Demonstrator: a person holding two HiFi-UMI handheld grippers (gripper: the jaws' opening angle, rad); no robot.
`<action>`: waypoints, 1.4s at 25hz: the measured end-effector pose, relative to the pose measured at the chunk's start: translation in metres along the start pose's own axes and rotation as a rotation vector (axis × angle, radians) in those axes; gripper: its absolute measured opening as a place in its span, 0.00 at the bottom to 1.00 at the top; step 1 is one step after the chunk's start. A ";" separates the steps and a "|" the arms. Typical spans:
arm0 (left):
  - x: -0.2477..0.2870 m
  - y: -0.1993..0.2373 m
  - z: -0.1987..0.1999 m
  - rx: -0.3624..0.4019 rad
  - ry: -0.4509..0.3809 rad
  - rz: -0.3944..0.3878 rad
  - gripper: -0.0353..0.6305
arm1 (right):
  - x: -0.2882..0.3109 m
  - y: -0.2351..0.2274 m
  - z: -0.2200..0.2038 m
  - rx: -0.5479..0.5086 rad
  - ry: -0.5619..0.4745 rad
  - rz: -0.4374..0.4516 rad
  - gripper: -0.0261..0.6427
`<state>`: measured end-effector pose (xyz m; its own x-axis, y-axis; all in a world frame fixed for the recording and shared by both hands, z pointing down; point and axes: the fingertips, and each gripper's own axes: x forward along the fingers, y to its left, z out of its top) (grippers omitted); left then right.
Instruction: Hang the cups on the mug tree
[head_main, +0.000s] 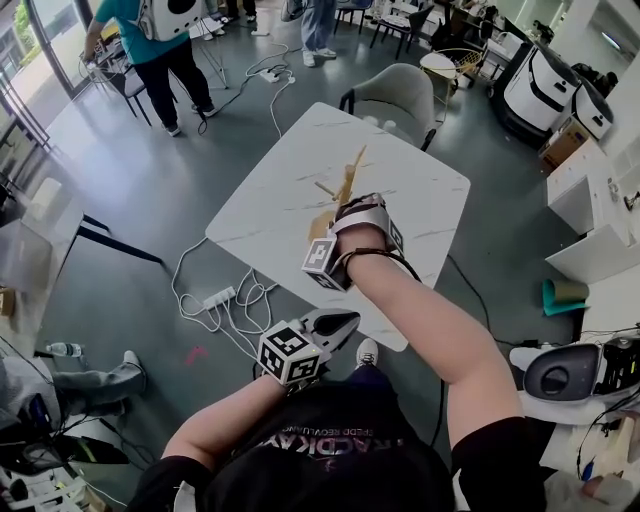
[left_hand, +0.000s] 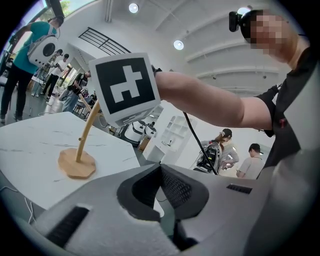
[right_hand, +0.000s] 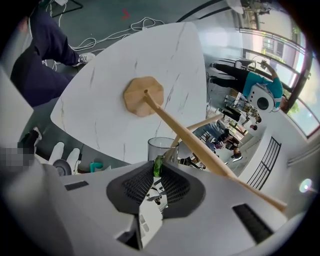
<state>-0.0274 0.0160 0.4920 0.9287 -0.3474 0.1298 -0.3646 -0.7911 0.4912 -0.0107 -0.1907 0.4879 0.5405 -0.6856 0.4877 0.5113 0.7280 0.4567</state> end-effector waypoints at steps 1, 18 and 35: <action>-0.001 0.000 0.000 0.000 0.000 -0.001 0.05 | 0.001 -0.002 0.001 0.005 -0.004 -0.007 0.10; -0.005 0.004 0.002 -0.007 0.007 0.007 0.05 | -0.001 -0.005 0.013 0.107 -0.178 -0.086 0.11; 0.004 -0.001 0.003 -0.003 0.015 0.009 0.05 | -0.023 0.006 0.005 0.204 -0.350 -0.152 0.20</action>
<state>-0.0233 0.0141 0.4890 0.9261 -0.3474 0.1472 -0.3732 -0.7861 0.4927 -0.0234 -0.1702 0.4831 0.1926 -0.7684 0.6103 0.4057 0.6287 0.6635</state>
